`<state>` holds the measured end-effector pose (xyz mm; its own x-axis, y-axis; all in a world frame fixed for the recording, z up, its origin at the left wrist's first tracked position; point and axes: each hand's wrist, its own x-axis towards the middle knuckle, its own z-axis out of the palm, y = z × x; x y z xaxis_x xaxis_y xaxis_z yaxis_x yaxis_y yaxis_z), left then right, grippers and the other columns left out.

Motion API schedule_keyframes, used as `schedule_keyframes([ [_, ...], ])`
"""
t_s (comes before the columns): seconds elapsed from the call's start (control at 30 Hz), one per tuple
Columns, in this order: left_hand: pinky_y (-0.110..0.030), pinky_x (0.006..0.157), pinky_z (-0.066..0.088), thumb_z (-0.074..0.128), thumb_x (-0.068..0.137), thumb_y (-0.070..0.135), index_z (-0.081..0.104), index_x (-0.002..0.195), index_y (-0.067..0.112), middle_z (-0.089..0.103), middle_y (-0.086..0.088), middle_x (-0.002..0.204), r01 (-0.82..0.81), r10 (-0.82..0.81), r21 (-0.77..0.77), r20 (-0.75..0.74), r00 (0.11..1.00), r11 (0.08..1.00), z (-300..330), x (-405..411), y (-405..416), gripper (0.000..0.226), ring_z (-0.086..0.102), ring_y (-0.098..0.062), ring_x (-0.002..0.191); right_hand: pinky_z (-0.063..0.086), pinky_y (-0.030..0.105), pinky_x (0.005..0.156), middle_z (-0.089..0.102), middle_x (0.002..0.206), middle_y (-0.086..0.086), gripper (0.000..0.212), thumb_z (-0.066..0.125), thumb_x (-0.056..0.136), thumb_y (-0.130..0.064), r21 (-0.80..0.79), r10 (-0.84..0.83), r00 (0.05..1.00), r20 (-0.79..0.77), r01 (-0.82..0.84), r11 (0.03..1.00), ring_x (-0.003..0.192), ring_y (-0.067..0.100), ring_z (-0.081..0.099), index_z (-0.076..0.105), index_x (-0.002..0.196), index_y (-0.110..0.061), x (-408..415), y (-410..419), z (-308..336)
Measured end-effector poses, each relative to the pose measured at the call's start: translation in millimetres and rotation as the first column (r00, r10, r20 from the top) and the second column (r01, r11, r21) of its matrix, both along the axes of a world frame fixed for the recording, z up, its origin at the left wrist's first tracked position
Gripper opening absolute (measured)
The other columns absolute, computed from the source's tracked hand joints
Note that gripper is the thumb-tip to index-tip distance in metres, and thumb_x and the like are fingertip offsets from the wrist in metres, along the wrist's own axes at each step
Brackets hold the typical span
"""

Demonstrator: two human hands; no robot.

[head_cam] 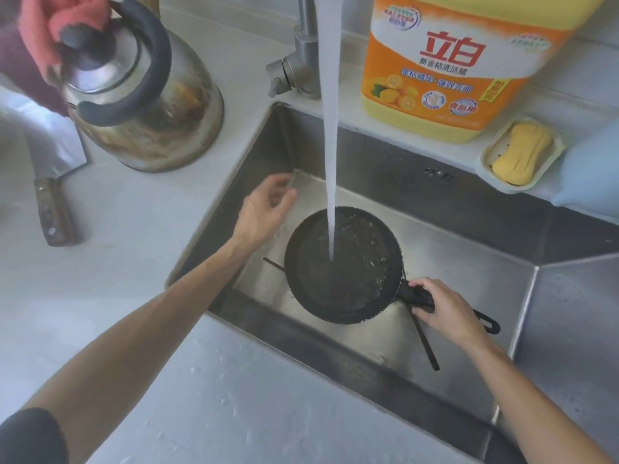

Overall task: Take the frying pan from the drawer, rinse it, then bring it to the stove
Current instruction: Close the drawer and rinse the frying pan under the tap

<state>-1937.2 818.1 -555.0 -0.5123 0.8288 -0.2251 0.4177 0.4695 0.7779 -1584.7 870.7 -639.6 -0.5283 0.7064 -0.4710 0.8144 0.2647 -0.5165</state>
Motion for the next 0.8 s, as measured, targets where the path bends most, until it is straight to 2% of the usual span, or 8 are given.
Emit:
schedule_keyframes([
  [0.07,-0.015,0.071,0.052,0.053,0.091,0.038,0.049,0.128,0.026,0.071,0.004,0.101,-0.142,0.129,0.233,0.07,0.989,0.962,37.8,-7.6,13.3,0.039,0.067,-0.006,0.083,0.045,0.031,0.076,0.06,0.112,-0.007,0.046,0.073,0.074,-0.016,0.011,0.006,1.0,0.014,-0.006,1.0,0.097,0.019,0.062,0.054,0.114,-0.029,5.4,-0.1,4.0],
  [0.13,-0.022,0.07,0.053,0.052,0.092,0.038,0.046,0.134,0.025,0.071,0.003,0.095,-0.205,0.189,0.332,0.081,0.979,0.921,61.0,-18.1,29.4,0.044,0.066,-0.005,0.074,0.041,0.028,0.074,0.061,0.112,-0.007,0.046,0.072,0.075,-0.015,0.014,-0.002,1.0,0.029,0.002,1.0,0.097,0.02,0.062,0.055,0.116,-0.027,10.0,-0.9,6.7],
  [0.27,-0.024,0.068,0.051,0.048,0.095,0.04,0.035,0.144,0.023,0.069,0.003,0.102,-0.186,0.191,0.32,0.014,0.981,0.929,69.8,-33.0,57.8,0.054,0.06,-0.001,0.07,0.042,0.028,0.074,0.058,0.105,-0.013,0.045,0.071,0.076,-0.014,0.0,-0.025,0.998,0.049,0.025,1.0,0.096,0.019,0.062,0.055,0.115,-0.03,9.8,-0.7,7.4],
  [0.43,-0.038,0.082,0.053,0.04,0.098,0.035,0.048,0.137,0.024,0.071,0.002,0.1,-0.139,0.156,0.348,-0.021,0.988,0.927,55.9,-30.7,73.8,0.041,0.058,-0.004,0.077,0.04,0.028,0.072,0.06,0.1,-0.011,0.042,0.071,0.075,-0.012,-0.008,-0.065,0.997,0.042,0.065,0.998,0.091,0.019,0.062,0.057,0.111,-0.028,7.9,1.1,3.4],
  [0.53,-0.033,0.086,0.052,0.038,0.098,0.035,0.059,0.127,0.021,0.071,0.005,0.102,-0.142,0.197,0.386,-0.106,0.975,0.912,48.5,-27.9,80.0,0.039,0.064,-0.009,0.092,0.045,0.032,0.075,0.064,0.104,-0.007,0.042,0.071,0.075,-0.012,-0.039,-0.076,0.997,0.024,0.077,0.996,0.091,0.019,0.062,0.056,0.111,-0.028,8.4,1.0,1.9],
  [0.6,-0.027,0.079,0.049,0.037,0.098,0.032,0.061,0.122,0.016,0.065,0.007,0.094,-0.092,0.168,0.364,-0.183,0.969,0.927,49.3,-22.1,86.1,0.038,0.063,-0.016,0.092,0.043,0.031,0.075,0.065,0.106,-0.006,0.042,0.07,0.076,-0.013,-0.049,-0.064,0.998,0.025,0.065,0.997,0.093,0.02,0.062,0.056,0.112,-0.028,6.9,0.8,1.9],
  [0.7,-0.019,0.075,0.042,0.036,0.099,0.033,0.051,0.132,0.02,0.06,0.005,0.106,0.052,0.048,0.324,-0.293,0.955,0.945,56.8,-17.7,89.7,0.039,0.053,-0.005,0.089,0.041,0.028,0.076,0.065,0.11,-0.006,0.041,0.071,0.076,-0.018,-0.056,-0.068,0.997,0.022,0.069,0.996,0.099,0.019,0.062,0.055,0.112,-0.028,0.4,3.3,3.8],
  [0.8,-0.022,0.08,0.045,0.04,0.097,0.034,0.033,0.142,0.032,0.056,0.007,0.104,0.145,-0.076,0.325,-0.214,0.974,0.935,52.1,-24.5,66.3,0.045,0.053,-0.005,0.084,0.044,0.031,0.078,0.064,0.112,-0.011,0.042,0.071,0.078,-0.028,-0.082,-0.055,0.998,0.033,0.058,0.995,0.103,0.017,0.061,0.05,0.115,-0.032,-7.8,3.6,6.8],
])
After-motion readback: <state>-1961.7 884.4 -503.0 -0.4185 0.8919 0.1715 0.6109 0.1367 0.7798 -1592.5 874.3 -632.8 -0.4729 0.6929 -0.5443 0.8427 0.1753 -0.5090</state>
